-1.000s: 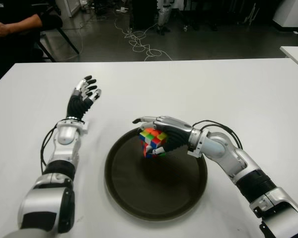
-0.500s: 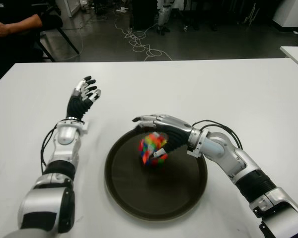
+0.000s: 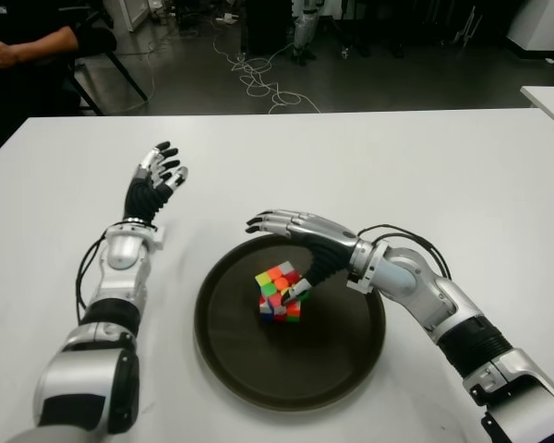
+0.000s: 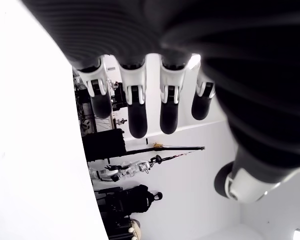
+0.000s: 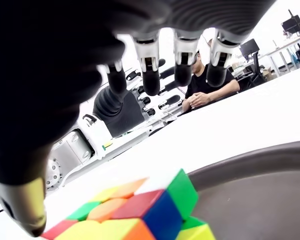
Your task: Pick up the Rubik's Cube and put it in the plate
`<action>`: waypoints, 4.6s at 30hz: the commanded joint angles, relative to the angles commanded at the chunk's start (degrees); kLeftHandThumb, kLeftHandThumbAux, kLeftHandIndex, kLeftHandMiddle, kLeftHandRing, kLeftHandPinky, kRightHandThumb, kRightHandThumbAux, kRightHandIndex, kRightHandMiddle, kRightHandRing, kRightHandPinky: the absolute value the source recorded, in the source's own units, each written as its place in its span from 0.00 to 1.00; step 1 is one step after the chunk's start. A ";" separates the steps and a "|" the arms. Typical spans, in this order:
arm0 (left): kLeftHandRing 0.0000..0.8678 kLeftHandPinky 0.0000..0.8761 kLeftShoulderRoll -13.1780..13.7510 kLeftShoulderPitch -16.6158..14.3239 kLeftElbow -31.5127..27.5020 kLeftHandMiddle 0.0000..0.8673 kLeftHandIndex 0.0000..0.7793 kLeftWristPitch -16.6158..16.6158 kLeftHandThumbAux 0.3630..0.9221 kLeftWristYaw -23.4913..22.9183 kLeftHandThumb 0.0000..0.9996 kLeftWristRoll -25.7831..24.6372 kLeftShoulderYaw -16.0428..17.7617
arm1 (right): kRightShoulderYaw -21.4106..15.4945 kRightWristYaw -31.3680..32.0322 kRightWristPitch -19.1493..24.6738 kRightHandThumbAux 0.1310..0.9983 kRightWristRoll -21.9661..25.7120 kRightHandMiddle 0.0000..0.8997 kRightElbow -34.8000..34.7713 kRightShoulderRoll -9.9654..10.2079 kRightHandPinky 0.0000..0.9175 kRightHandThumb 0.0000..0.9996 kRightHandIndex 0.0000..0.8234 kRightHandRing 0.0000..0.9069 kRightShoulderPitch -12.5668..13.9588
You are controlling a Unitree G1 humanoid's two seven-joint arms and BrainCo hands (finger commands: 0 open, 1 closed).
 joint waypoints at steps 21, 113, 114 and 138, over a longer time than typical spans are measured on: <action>0.16 0.10 0.20 -0.28 0.84 0.20 0.17 -0.46 0.53 -0.12 0.02 -0.13 0.12 | -0.46 -2.28 -0.01 0.66 -1.13 0.00 1.04 0.09 0.00 0.00 0.00 0.00 -0.64; 0.16 0.13 0.25 -0.58 1.21 0.19 0.15 0.86 0.61 -1.47 0.00 -0.76 1.04 | -34.24 -23.30 15.27 0.81 29.32 0.44 43.93 12.66 0.51 0.13 0.37 0.47 -19.34; 0.16 0.13 0.24 -0.55 1.20 0.19 0.15 0.85 0.61 -1.44 0.00 -0.76 1.06 | -34.29 -23.66 15.33 0.81 29.28 0.44 44.19 12.60 0.51 0.12 0.38 0.48 -19.45; 0.17 0.13 1.06 -0.42 1.68 0.19 0.15 0.36 0.55 -2.28 0.00 -0.58 1.22 | -32.89 -28.78 9.27 0.87 26.96 0.48 44.10 13.03 0.56 0.14 0.42 0.53 -18.08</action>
